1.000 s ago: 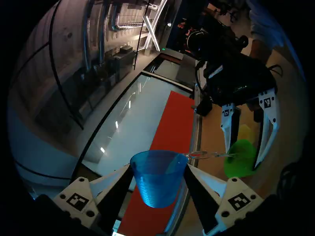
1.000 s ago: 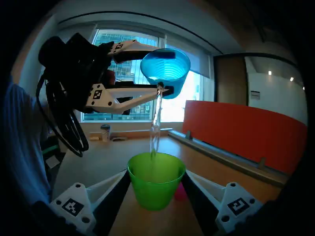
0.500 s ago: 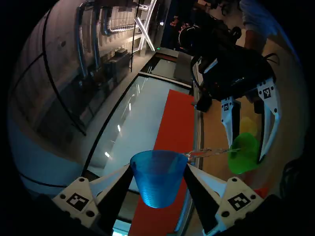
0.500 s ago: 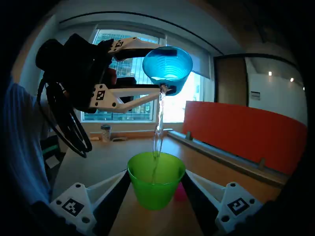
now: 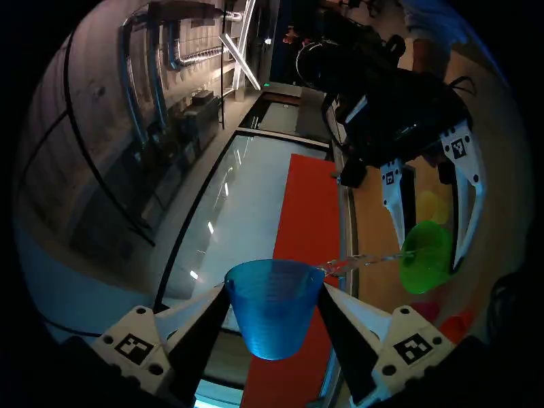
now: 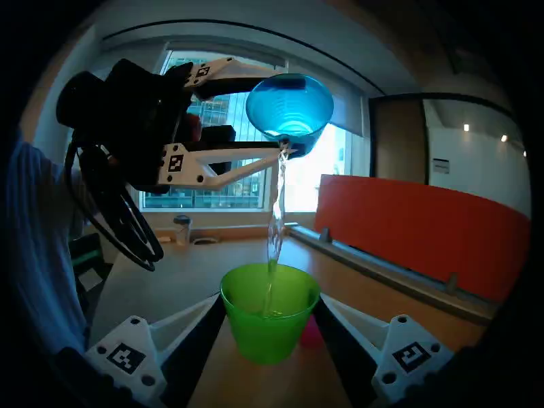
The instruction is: Pour water
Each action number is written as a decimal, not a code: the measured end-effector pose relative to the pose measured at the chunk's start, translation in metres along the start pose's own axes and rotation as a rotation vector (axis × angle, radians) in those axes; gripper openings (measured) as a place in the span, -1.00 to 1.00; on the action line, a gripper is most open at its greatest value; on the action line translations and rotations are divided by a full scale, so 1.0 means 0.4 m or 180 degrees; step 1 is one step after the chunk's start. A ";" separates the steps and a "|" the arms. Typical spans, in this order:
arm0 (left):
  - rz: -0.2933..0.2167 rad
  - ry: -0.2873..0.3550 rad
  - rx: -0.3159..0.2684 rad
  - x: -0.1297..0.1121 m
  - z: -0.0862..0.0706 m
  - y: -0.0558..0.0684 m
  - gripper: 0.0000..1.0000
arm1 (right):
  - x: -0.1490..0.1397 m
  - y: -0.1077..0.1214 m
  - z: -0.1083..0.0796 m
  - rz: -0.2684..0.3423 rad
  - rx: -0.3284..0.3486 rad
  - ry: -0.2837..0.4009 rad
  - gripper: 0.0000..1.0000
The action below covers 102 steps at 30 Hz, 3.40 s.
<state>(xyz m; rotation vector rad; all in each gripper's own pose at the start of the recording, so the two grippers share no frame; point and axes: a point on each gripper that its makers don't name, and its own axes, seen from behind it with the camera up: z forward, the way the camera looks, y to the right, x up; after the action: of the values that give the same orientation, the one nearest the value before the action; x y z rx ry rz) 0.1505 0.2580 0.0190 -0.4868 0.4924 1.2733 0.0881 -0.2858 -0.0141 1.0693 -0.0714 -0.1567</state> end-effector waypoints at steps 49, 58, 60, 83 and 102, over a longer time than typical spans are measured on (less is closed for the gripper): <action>0.1085 0.0019 0.0103 0.041 0.009 -0.002 0.73 | 0.006 0.012 0.001 0.0032 -0.0041 0.0046 0.80; 0.0833 0.0030 0.0090 0.035 0.008 -0.010 0.73 | 0.006 0.013 0.001 0.0042 -0.0053 0.0057 0.80; 0.0739 0.0031 0.0084 0.032 0.009 -0.013 0.73 | 0.007 0.012 0.001 0.0042 -0.0056 0.0060 0.80; -0.0956 -0.0018 -0.0075 0.004 0.018 0.001 0.73 | 0.021 0.021 0.000 0.0054 -0.0106 0.0111 0.79; -0.2584 0.0011 -0.0055 -0.025 0.001 -0.043 0.73 | 0.023 0.022 -0.007 0.0067 -0.0126 0.0152 0.80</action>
<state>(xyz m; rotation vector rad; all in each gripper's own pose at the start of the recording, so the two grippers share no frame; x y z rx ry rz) 0.1650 0.2467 0.0265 -0.6189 0.2376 0.4958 0.0985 -0.2809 -0.0080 1.0320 -0.0363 -0.1132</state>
